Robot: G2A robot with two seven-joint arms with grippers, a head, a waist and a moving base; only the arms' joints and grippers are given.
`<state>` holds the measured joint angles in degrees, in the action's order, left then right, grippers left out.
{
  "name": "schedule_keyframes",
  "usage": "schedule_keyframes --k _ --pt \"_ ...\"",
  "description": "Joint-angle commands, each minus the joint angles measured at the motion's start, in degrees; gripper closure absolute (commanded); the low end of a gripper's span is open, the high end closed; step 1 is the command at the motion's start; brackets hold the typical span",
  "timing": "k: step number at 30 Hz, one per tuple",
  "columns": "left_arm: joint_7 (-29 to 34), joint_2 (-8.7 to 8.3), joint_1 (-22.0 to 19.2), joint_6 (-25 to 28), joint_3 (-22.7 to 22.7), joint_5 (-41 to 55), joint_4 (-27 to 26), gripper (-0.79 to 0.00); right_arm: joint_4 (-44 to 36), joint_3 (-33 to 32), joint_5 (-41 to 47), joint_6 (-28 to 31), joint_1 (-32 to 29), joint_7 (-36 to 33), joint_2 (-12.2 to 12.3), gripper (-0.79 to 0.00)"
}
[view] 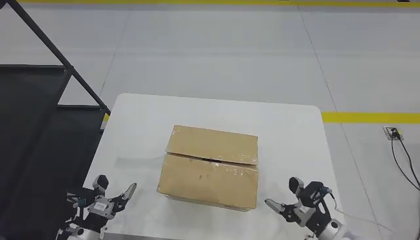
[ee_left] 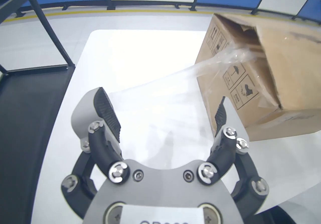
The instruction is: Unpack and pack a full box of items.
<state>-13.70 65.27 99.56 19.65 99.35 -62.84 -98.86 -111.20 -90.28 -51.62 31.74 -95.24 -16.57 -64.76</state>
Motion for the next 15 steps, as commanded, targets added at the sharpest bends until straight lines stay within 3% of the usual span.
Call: schedule_keyframes --k 1,3,15 --pt "-1.5 0.01 0.7 2.3 0.8 2.2 0.8 -0.785 0.2 0.6 9.2 2.4 1.7 -4.3 0.1 -0.785" --pt "-3.1 -0.14 1.6 5.0 2.0 2.3 1.4 -0.785 0.6 1.0 16.1 4.7 3.2 -9.2 0.4 -0.785" --pt "-3.4 -0.16 1.6 4.9 2.2 1.7 1.4 -0.785 0.6 1.0 16.2 4.6 3.3 -9.0 0.4 -0.785"
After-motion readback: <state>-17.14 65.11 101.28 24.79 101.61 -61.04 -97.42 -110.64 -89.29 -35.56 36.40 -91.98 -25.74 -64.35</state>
